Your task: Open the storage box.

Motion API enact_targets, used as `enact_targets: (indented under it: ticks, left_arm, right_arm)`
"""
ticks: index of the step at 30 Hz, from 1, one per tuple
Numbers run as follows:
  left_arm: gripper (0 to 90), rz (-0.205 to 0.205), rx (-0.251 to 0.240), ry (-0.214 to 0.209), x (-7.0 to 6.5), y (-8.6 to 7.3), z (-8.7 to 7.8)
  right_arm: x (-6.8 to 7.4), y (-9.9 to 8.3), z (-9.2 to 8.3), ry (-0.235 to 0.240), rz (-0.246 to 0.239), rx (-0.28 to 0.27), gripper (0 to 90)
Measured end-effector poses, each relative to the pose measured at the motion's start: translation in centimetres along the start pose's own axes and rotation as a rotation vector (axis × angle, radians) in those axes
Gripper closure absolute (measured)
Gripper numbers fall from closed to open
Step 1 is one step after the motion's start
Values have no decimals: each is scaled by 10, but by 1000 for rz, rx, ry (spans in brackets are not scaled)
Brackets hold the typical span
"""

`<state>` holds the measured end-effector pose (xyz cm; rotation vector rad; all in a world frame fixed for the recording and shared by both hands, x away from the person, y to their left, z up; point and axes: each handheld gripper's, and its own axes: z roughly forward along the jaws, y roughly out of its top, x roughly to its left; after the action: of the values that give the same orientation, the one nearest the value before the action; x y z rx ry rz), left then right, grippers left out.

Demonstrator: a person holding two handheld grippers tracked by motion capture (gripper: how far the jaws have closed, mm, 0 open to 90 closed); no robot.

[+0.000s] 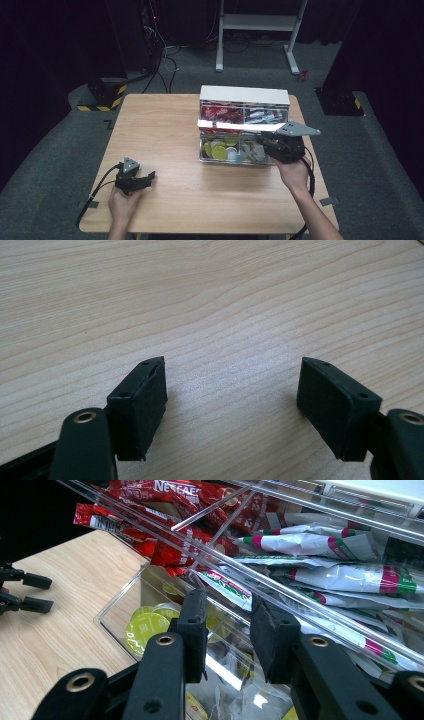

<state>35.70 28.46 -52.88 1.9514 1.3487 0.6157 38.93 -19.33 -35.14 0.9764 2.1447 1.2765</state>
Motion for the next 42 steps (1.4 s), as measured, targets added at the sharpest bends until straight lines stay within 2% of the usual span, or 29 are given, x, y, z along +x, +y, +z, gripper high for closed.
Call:
enact_targets:
  ticks: [8,14,30,36,39,42]
  left_arm:
    - [284,0,0,-1,0,0,0]
    - [281,-3,1,2,-1,0,0]
    - [265,-3,2,-13,0,0,0]
    - [251,-42,-7,-47,5,1,0]
    - [216,-82,-8,-60,5,2,1]
    - [225,-56,-8,-39,2,2,2]
  right_arm:
    - [-2,6,-2,-14,-8,-4,672]
    - [-3,17,-8,-36,-35,-20,668]
    - [-9,34,-12,-75,-35,-70,643]
    - [-11,38,-11,-92,-29,-74,627]
    - [-12,39,-11,-96,-32,-71,628]
    - [-12,41,-10,-102,-30,-71,626]
